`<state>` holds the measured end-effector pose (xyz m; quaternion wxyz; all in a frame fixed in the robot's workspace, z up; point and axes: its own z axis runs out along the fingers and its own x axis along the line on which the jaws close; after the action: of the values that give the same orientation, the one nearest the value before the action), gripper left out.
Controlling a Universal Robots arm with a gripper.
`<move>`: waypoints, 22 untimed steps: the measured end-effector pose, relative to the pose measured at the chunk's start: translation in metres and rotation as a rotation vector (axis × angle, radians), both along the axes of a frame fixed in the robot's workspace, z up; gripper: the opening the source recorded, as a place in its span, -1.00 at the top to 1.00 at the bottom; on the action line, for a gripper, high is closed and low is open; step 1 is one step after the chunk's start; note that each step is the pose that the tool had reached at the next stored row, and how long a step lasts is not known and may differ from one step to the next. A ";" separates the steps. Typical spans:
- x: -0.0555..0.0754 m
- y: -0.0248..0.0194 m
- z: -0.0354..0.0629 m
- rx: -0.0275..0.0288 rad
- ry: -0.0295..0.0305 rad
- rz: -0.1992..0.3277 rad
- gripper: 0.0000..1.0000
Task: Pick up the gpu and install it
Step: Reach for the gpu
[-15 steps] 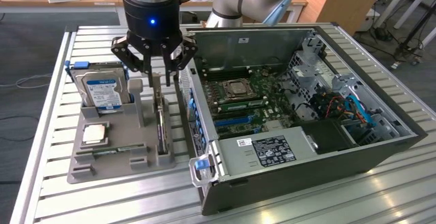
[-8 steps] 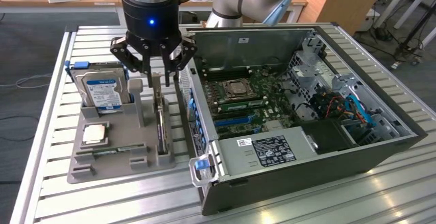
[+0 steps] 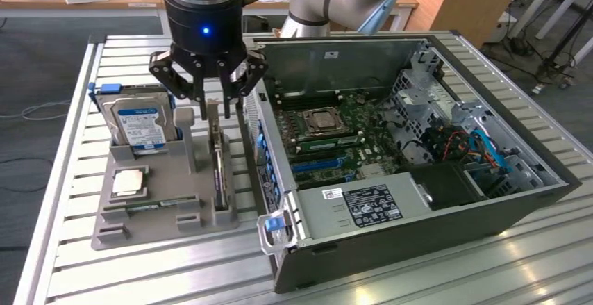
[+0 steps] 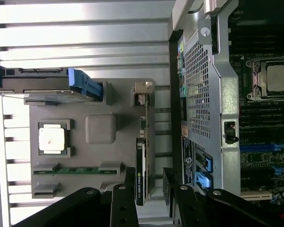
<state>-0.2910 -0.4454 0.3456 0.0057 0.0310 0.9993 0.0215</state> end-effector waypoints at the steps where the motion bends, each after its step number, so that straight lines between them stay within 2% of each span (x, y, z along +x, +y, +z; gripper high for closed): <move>1: 0.000 -0.0002 0.0000 0.0000 0.0000 0.000 0.25; 10: -0.001 -0.0043 -0.0049 0.0001 -0.0001 0.001 0.25; 16: -0.001 -0.0047 -0.0072 0.0000 0.0000 0.001 0.25; 22: -0.001 -0.0054 -0.0162 0.0001 -0.0001 0.001 0.25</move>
<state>-0.2919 -0.4508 0.3294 0.0057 0.0307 0.9993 0.0216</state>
